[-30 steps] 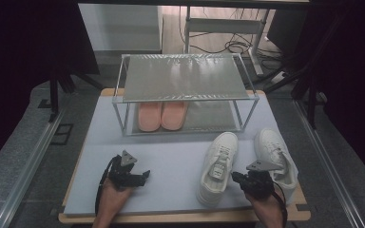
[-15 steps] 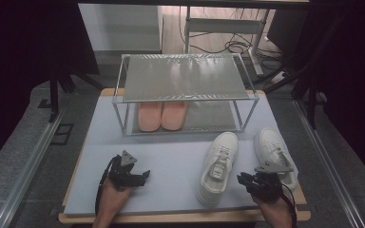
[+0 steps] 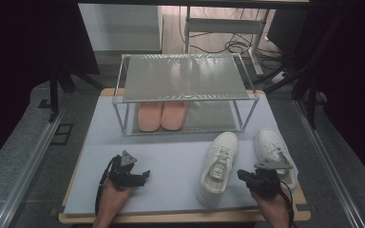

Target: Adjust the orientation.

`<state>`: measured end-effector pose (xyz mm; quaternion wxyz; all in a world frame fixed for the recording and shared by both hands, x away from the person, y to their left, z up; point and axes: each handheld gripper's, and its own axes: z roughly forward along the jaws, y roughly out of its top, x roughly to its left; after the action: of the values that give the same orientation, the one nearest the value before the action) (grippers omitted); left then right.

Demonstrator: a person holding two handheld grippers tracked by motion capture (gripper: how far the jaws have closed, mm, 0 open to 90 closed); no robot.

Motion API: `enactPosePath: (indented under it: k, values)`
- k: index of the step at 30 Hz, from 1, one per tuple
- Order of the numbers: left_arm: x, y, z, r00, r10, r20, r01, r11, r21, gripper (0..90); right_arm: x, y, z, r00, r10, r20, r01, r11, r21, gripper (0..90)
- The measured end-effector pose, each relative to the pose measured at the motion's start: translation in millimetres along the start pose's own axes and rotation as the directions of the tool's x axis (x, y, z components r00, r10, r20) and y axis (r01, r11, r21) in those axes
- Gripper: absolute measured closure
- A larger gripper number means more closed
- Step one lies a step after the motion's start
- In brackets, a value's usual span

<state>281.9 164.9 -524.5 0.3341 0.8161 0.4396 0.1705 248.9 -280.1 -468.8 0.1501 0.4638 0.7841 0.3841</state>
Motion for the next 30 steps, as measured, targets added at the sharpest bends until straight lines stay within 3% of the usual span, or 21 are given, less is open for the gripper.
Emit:
enactPosePath:
  k: [14, 25, 30]
  values:
    - [0.0, 0.0, 0.0, 1.0000, 0.000, 0.000, 0.000, 1.0000, 0.000, 14.6, 0.6, 9.2, 38.9, 0.9931, 0.037, 0.111, -0.042, 0.9984, 0.037, 90.0]
    - [0.1, 0.0, 0.0, 1.0000, 0.000, 0.000, 0.000, 1.0000, 0.000, 14.6, 1.3, 14.3, 47.5, 0.9969, 0.030, 0.073, -0.032, 0.9991, 0.028, 90.0]
    - [0.0, 0.0, 0.0, 1.0000, 0.000, 0.000, 0.000, 1.0000, 0.000, 14.6, 4.9, 20.6, 57.6, 0.9993, 0.013, 0.034, -0.014, 0.9996, 0.024, 90.0]
